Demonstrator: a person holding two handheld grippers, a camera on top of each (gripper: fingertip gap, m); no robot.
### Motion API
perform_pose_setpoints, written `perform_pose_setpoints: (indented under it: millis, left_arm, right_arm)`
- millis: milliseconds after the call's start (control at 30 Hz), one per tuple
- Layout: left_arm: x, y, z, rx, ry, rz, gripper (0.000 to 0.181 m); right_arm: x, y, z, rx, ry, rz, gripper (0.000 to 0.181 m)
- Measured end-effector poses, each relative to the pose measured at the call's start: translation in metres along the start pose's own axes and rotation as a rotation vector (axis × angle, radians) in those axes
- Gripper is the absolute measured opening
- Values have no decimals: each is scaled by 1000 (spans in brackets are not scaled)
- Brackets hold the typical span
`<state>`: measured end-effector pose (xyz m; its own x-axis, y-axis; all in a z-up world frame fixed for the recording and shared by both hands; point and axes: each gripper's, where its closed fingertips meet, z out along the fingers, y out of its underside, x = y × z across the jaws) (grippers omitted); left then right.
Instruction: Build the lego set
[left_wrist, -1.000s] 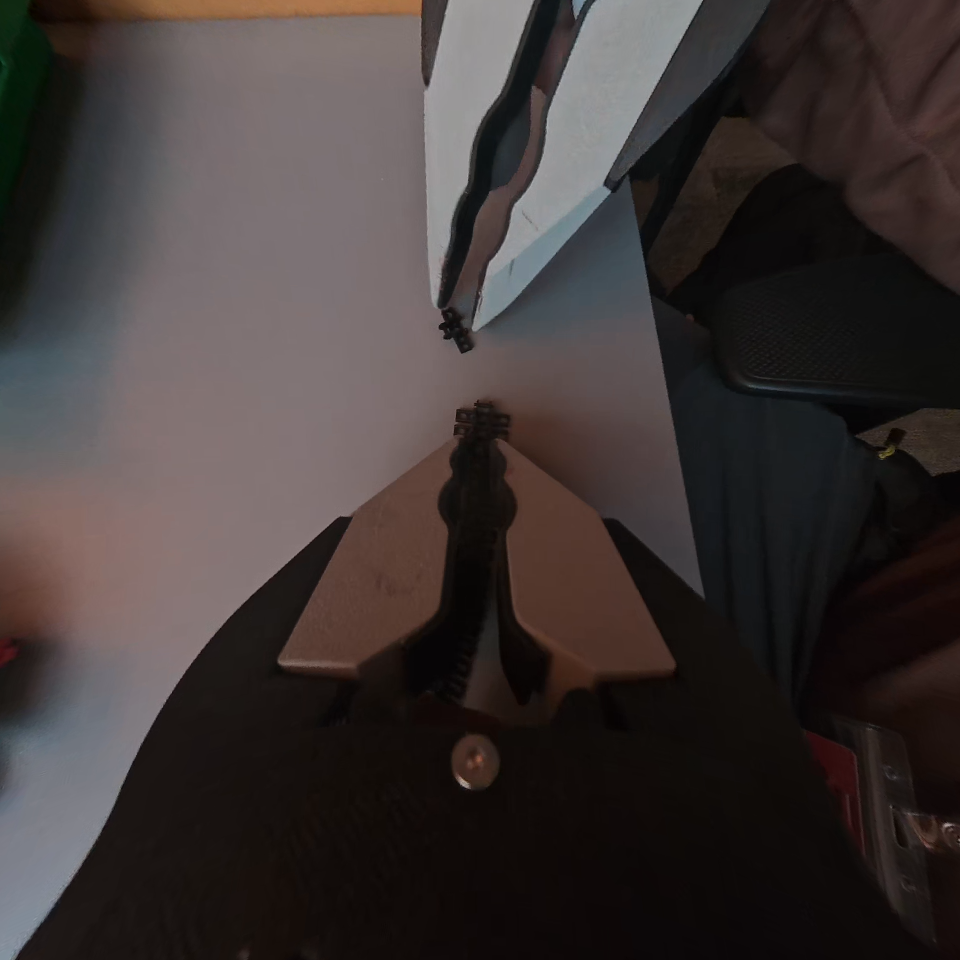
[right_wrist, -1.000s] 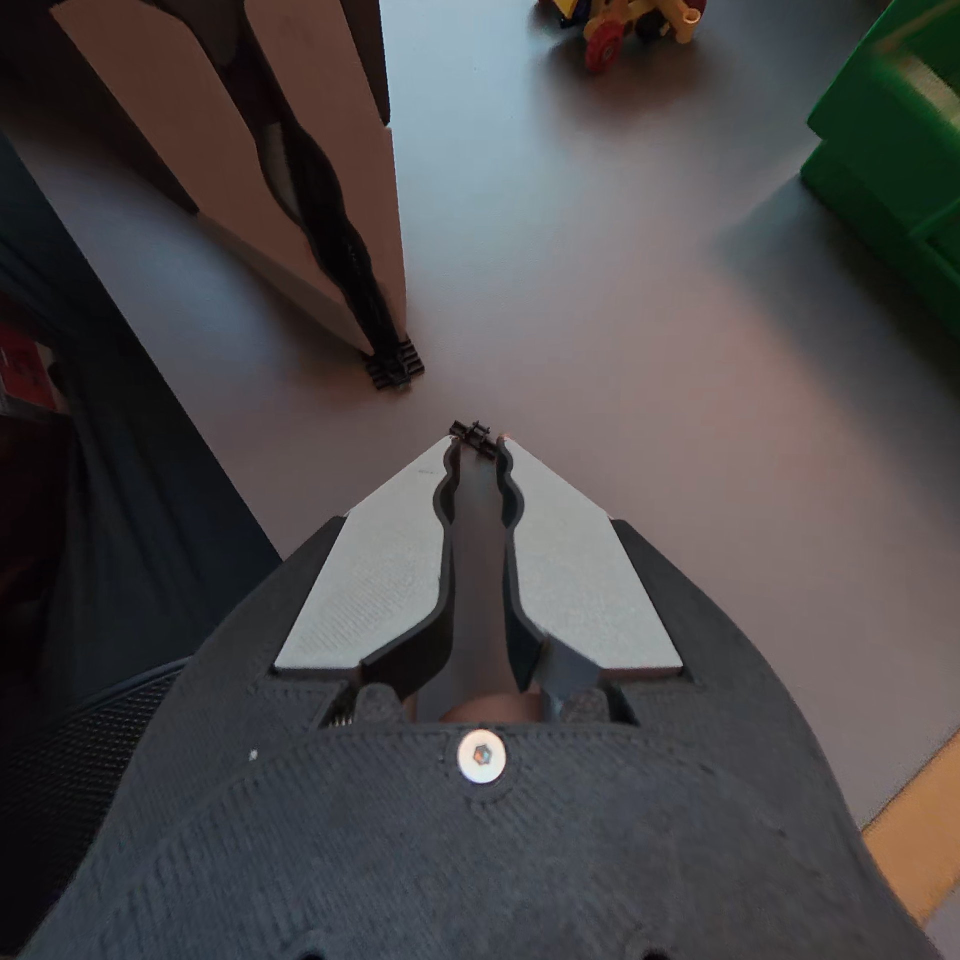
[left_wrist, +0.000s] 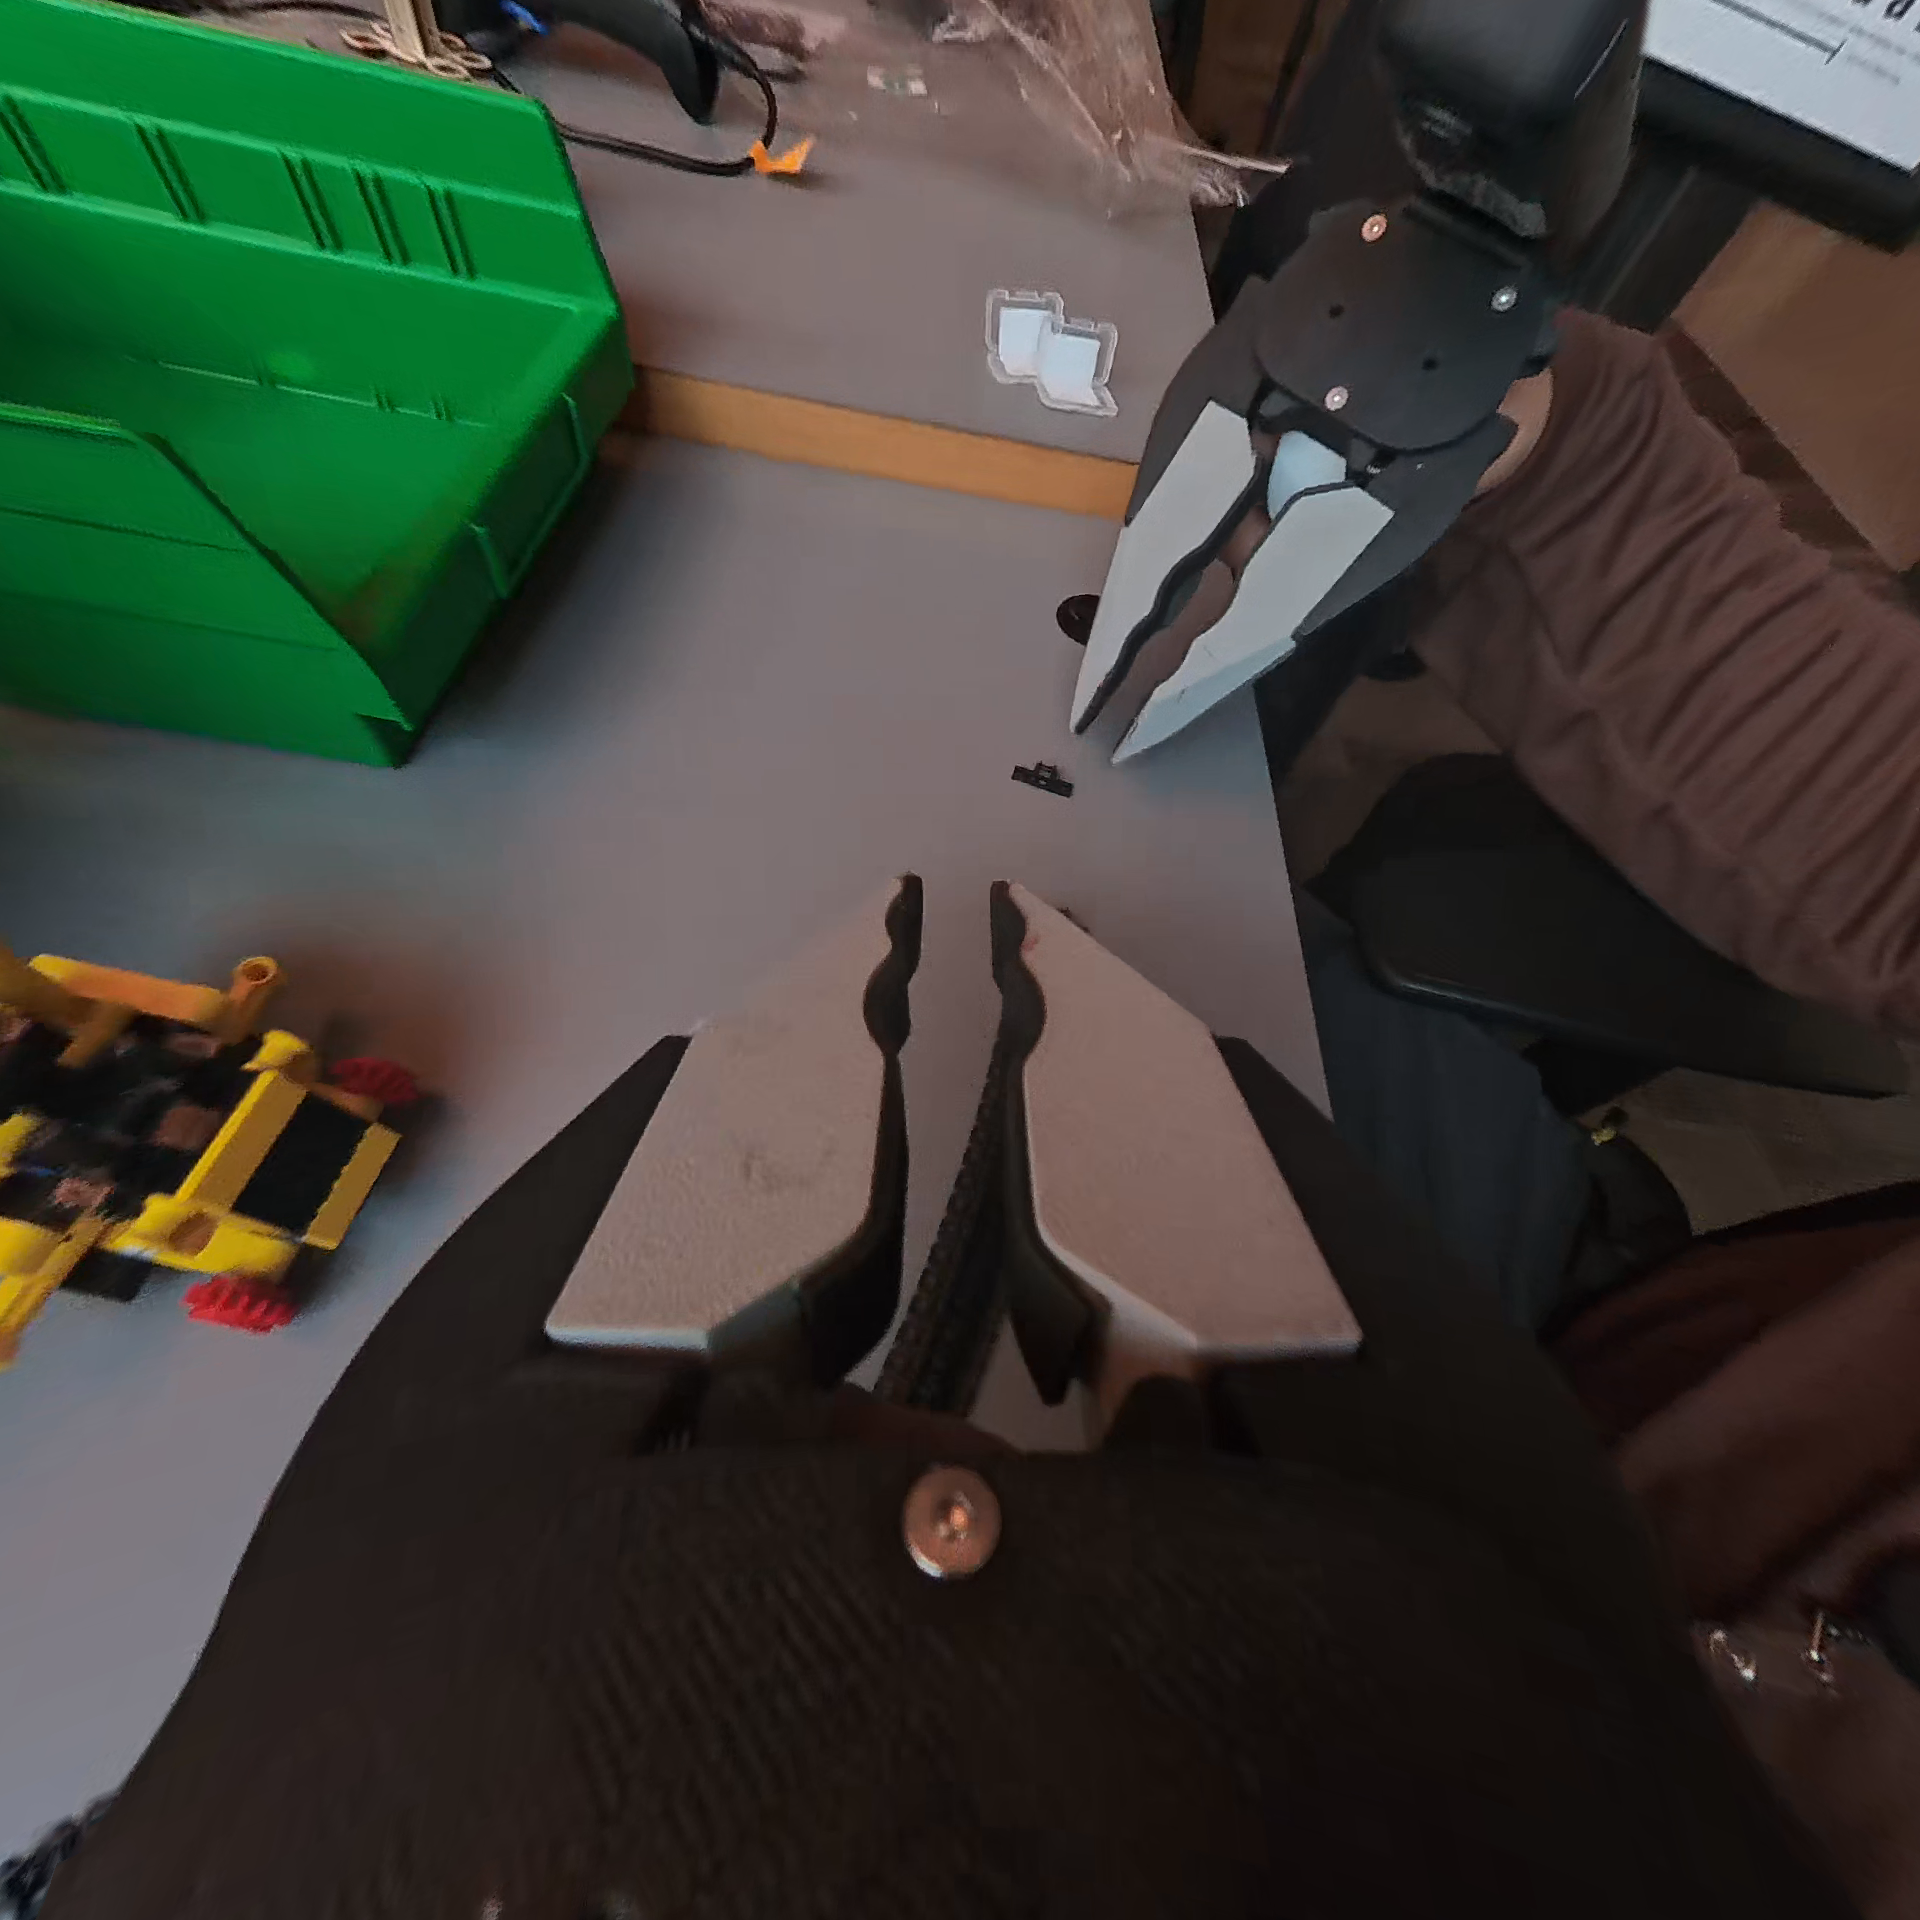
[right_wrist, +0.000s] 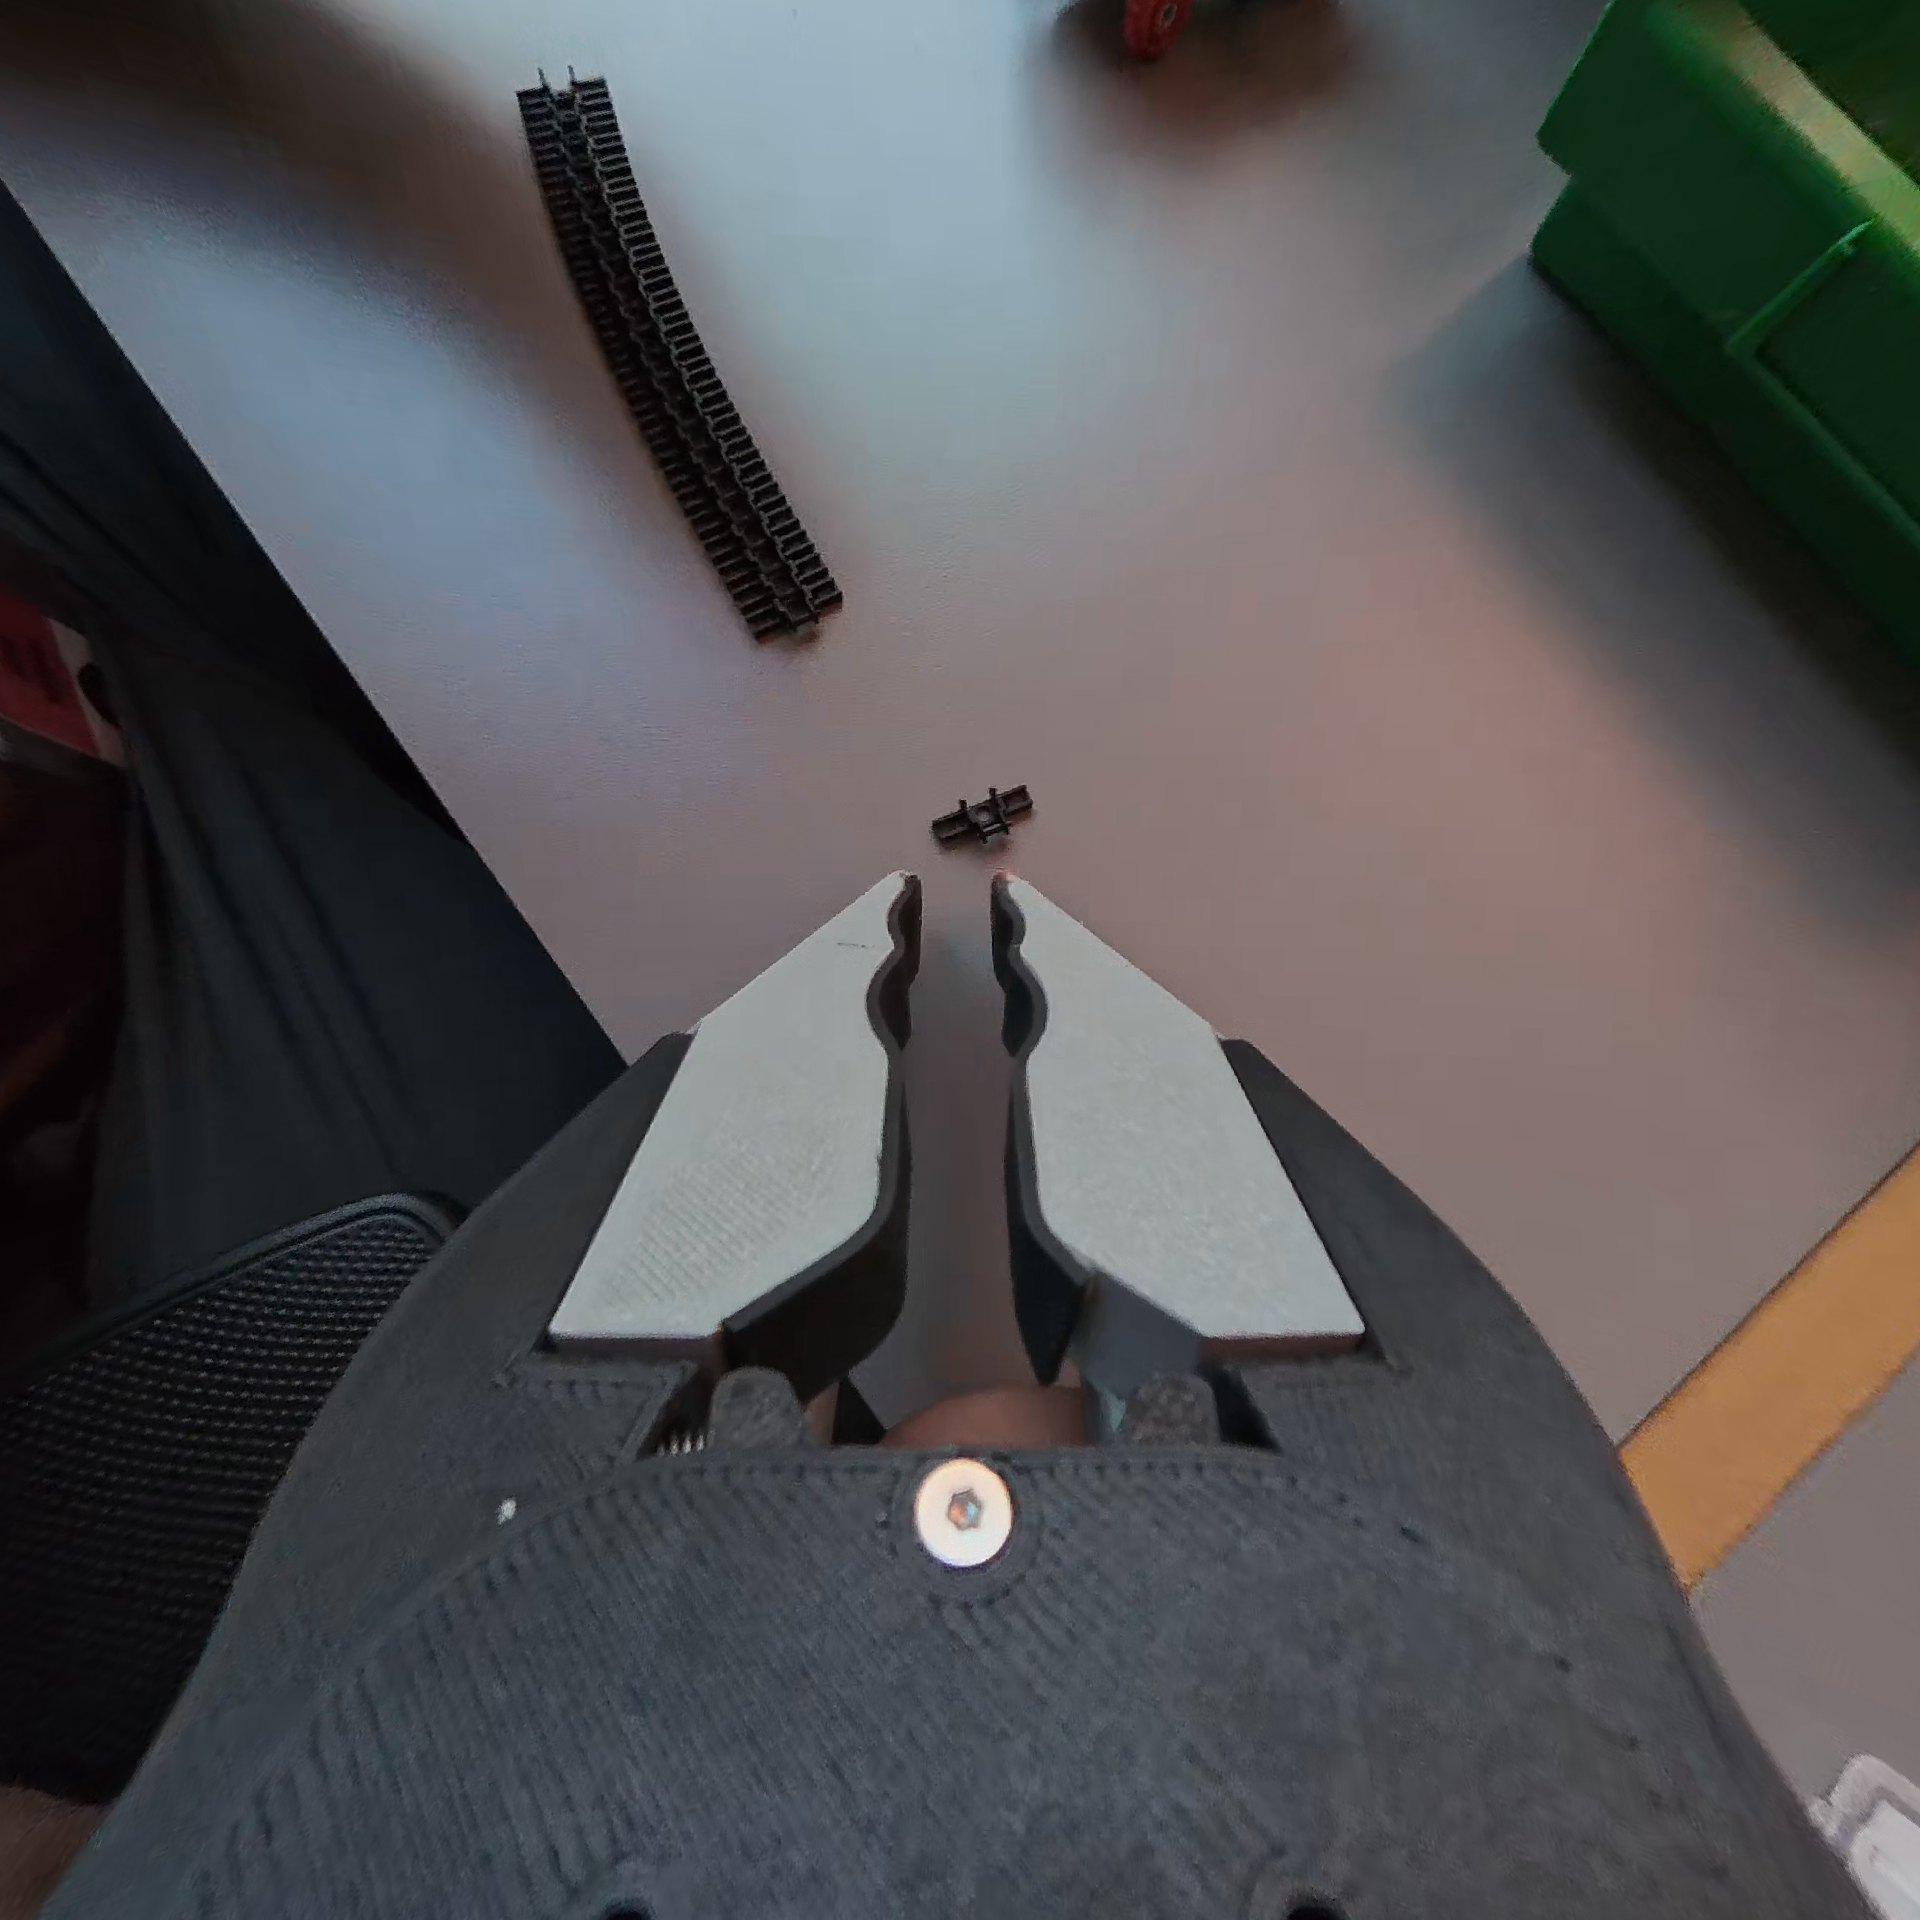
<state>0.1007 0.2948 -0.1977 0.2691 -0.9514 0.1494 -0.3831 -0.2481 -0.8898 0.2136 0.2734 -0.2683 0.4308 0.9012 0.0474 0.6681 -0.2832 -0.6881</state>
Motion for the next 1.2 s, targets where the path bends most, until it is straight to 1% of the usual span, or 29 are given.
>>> perform_pose_setpoints:
  millis: [100,167,300,400,500,633,800,933,1067,1200]
  left_arm:
    - [-10,5,-15,2,-33,-2,10]
    - [-17,10,-21,-7,-52,-16,9]
    - [-19,9,-22,2,-60,-23,9]
    - [-17,11,-19,-12,-66,-3,9]
    - [-11,18,-11,-50,-47,22,9]
    - [8,28,8,-116,22,69,8]
    - [18,42,36,-254,30,175,9]
    - [23,52,54,-329,57,209,12]
    - [25,56,64,-366,71,221,13]
    - [27,57,66,-370,87,220,9]
  right_arm:
    - [6,-2,-2,20,28,-2,9]
    - [9,-4,-2,33,40,1,8]
    - [19,-11,-1,67,85,-5,6]
    - [15,-15,1,89,68,-24,6]
    - [10,-13,5,78,45,-49,8]
    - [10,-14,8,106,24,-28,9]
    - [10,-9,9,95,13,-29,10]
    - [9,-7,12,84,11,-44,11]
    - [7,-5,15,71,-15,-45,10]
    - [5,-4,15,69,-26,-50,8]
